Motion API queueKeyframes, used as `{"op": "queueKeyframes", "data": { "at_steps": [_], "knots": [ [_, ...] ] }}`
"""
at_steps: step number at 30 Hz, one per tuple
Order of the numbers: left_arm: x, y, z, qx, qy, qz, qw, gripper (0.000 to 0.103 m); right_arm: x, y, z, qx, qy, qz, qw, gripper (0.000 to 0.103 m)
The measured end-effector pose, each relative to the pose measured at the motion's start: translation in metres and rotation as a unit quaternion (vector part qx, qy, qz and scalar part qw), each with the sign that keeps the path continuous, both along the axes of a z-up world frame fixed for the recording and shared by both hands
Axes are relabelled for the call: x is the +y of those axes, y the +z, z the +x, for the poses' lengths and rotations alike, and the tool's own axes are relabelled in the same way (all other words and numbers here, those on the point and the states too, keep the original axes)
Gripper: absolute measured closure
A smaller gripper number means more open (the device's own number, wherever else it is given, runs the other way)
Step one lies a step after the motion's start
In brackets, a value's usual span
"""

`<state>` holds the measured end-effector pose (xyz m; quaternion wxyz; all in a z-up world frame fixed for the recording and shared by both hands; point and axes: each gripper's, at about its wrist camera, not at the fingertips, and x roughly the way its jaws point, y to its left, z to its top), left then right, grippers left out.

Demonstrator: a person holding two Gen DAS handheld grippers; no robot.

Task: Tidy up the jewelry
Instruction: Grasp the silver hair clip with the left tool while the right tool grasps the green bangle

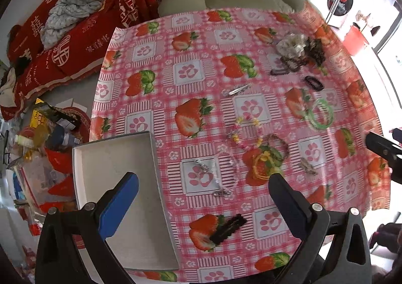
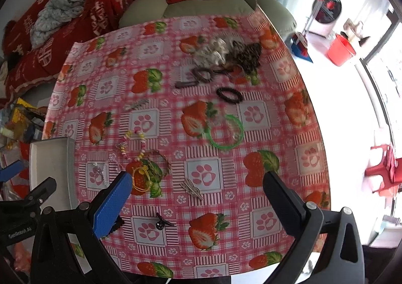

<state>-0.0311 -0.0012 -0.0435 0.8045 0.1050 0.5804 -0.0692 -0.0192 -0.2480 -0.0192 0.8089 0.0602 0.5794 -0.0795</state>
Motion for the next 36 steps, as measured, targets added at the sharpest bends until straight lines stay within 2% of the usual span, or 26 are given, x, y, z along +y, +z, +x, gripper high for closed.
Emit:
{"op": "queueKeyframes", "data": {
  "at_steps": [3, 5, 11, 12, 15, 17, 21, 27, 28, 30, 31, 36],
  "knots": [
    [-0.002, -0.014, 0.009, 0.014, 0.005, 0.005, 0.9999, 0.000, -0.013, -0.018, -0.001, 0.027, -0.021, 0.009, 0.999, 0.000],
    [-0.005, -0.024, 0.016, 0.034, 0.006, -0.007, 0.9994, 0.000, -0.022, -0.030, -0.001, 0.043, -0.031, 0.012, 0.999, 0.000],
    [-0.031, -0.039, 0.069, 0.040, 0.017, -0.003, 0.9990, 0.000, -0.052, -0.064, 0.017, 0.075, -0.038, 0.019, 0.996, 0.000],
    [-0.039, -0.044, 0.094, 0.043, 0.021, -0.004, 0.9989, 0.000, -0.056, -0.068, 0.023, 0.079, -0.037, 0.022, 0.996, 0.000],
    [-0.053, -0.058, 0.123, 0.038, 0.027, -0.007, 0.9989, 0.000, -0.067, -0.080, 0.042, 0.082, -0.031, 0.028, 0.996, 0.000],
    [-0.061, -0.066, 0.137, 0.030, 0.023, -0.002, 0.9993, 0.006, -0.073, -0.090, 0.057, 0.086, -0.022, 0.032, 0.996, 0.000],
    [-0.077, -0.088, 0.168, 0.023, 0.022, 0.007, 0.9995, 0.006, -0.079, -0.109, 0.077, 0.096, 0.000, 0.039, 0.995, 0.000],
    [-0.096, -0.115, 0.198, 0.013, -0.010, 0.017, 0.9997, 0.006, -0.077, -0.129, 0.096, 0.093, 0.021, 0.055, 0.994, 0.001],
    [-0.097, -0.119, 0.201, 0.012, -0.015, 0.016, 0.9997, 0.006, -0.075, -0.132, 0.098, 0.094, 0.026, 0.051, 0.994, 0.002],
    [-0.100, -0.127, 0.207, 0.012, -0.026, 0.015, 0.9995, 0.015, -0.069, -0.141, 0.103, 0.098, 0.040, 0.053, 0.993, 0.010],
    [-0.102, -0.132, 0.211, 0.019, -0.033, 0.014, 0.9992, 0.020, -0.066, -0.146, 0.105, 0.103, 0.046, 0.054, 0.992, 0.011],
    [-0.109, -0.150, 0.217, 0.031, -0.055, 0.019, 0.9978, 0.020, -0.052, -0.164, 0.112, 0.117, 0.063, 0.038, 0.990, 0.026]
  ]
}}
